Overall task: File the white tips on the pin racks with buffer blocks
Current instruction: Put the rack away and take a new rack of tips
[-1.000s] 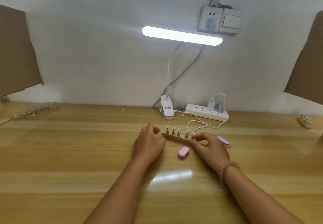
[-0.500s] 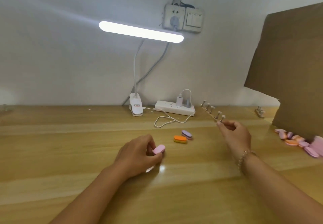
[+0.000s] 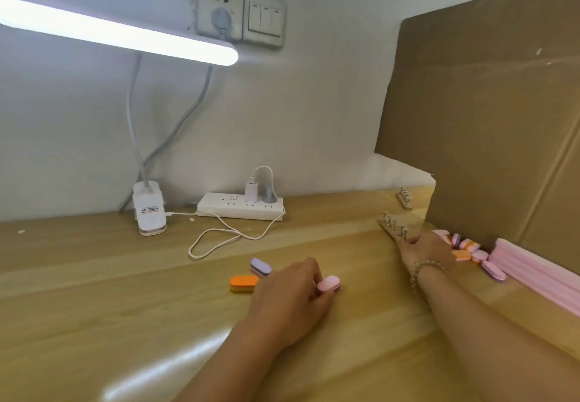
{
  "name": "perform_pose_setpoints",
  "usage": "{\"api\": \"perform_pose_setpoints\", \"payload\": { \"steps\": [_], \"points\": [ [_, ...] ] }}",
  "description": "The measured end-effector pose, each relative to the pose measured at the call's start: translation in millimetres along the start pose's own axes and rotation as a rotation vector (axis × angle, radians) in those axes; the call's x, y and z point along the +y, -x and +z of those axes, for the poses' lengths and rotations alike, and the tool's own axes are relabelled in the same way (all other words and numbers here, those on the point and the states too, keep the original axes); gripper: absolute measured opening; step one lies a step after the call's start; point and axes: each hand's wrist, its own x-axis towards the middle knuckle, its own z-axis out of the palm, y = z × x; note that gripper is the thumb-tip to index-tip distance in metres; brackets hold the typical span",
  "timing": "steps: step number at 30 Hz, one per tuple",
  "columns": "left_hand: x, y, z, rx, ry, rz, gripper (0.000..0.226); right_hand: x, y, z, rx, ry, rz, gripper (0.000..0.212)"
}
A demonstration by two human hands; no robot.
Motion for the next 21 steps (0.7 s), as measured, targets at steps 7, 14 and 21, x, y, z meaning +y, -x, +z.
{"api": "perform_pose_setpoints", "payload": {
  "steps": [7,14,21],
  "points": [
    [2,-45,25,0.062,0.010,-0.117,0.033,-13,-60,26,0.013,0.189,-0.003,0.036],
    [2,-50,26,0.039,-0.009,-0.209,0.034,-22,-111,50,0.045,0.212,0.031,0.040],
    [2,-57,28,0.004,-0.021,-0.311,0.041,-20,-146,66,0.119,0.143,0.101,0.042]
  ]
}}
